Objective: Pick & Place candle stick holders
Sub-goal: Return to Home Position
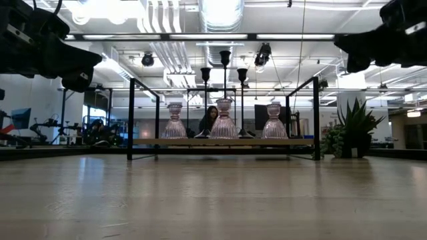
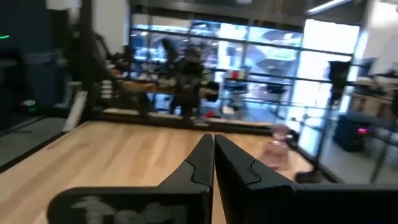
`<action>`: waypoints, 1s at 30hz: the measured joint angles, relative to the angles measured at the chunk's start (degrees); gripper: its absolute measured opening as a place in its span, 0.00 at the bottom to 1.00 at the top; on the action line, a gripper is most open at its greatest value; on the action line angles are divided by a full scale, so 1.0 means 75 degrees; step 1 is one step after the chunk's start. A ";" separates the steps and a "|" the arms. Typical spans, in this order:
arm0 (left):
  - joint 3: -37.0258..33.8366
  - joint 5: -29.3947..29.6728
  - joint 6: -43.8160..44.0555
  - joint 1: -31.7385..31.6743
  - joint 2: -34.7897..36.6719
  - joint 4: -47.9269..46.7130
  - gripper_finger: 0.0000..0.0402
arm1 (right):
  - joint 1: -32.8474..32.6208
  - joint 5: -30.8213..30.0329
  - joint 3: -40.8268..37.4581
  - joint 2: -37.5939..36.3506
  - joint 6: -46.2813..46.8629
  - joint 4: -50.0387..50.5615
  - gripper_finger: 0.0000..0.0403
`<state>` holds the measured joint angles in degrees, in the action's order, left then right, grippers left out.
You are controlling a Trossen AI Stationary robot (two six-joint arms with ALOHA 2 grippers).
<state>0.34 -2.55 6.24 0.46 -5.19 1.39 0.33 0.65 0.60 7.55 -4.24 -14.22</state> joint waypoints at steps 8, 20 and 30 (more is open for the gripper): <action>0.0000 0.0003 0.0000 0.0000 0.0000 -0.0006 0.06 | 0.0082 0.0529 -0.0012 -0.1013 0.0147 0.1305 0.02; 0.0000 0.0006 0.0000 0.0001 -0.0026 -0.0009 0.06 | 0.0211 0.0511 -0.0012 -0.0995 0.0401 0.1737 0.02; 0.0000 0.0006 0.0000 0.0001 -0.0029 -0.0009 0.06 | 0.0208 0.0509 -0.0012 -0.0885 0.0416 0.1737 0.02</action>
<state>0.34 -2.50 6.24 0.47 -5.41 1.32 1.89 4.47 0.51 0.91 -1.12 -1.19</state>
